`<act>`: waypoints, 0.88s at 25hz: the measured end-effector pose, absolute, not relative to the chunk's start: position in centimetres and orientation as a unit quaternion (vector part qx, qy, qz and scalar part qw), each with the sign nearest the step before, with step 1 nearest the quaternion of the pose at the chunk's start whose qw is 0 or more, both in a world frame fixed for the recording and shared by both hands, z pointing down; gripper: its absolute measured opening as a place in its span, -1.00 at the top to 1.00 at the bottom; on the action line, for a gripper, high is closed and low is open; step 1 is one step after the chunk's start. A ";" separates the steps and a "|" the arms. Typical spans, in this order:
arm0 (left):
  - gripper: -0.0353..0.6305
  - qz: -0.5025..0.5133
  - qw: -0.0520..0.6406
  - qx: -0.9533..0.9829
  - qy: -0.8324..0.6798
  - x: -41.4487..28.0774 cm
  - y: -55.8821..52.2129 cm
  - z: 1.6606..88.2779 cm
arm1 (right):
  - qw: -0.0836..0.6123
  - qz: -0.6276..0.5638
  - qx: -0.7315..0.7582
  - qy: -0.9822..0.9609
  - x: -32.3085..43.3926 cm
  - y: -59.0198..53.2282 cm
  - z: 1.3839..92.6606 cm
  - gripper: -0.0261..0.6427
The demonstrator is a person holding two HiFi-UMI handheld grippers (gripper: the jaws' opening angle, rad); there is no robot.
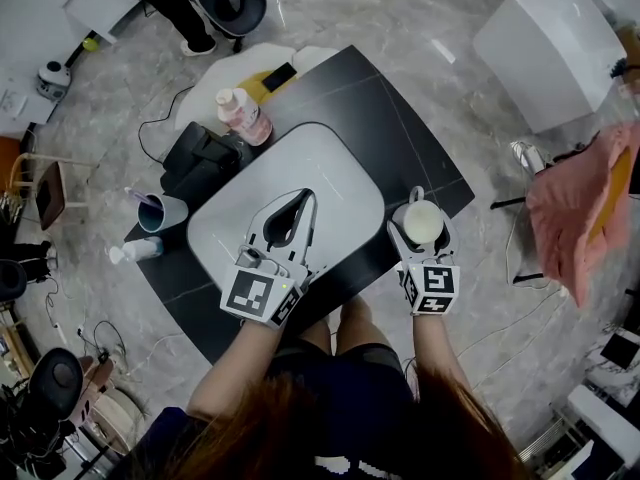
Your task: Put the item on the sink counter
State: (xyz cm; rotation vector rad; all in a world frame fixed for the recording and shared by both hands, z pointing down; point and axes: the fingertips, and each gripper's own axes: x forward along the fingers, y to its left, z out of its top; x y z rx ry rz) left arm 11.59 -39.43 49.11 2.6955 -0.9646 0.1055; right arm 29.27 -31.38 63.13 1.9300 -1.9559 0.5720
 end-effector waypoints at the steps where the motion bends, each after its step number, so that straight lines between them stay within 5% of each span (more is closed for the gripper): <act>1: 0.82 0.036 0.138 0.932 -0.334 11.6 -39.4 49.1 | 0.168 0.201 0.676 -0.688 29.3 -31.2 63.2 -0.41; 6: 0.82 0.034 0.132 0.932 -0.336 11.6 -39.0 48.5 | 0.182 0.194 0.669 -0.694 29.1 -30.9 63.0 -0.42; 15: 0.82 0.006 0.119 0.929 -0.351 10.8 -38.6 45.6 | 0.085 0.176 0.670 -0.716 28.7 -32.2 55.9 -0.47; 18: 0.82 0.006 0.109 0.929 -0.354 10.0 -38.4 44.5 | 0.059 0.160 0.671 -0.722 28.7 -32.8 52.4 -0.27; 22: 0.82 -0.012 0.095 0.924 -0.369 8.6 -38.8 42.4 | 0.056 0.100 0.669 -0.734 27.7 -33.5 46.8 0.40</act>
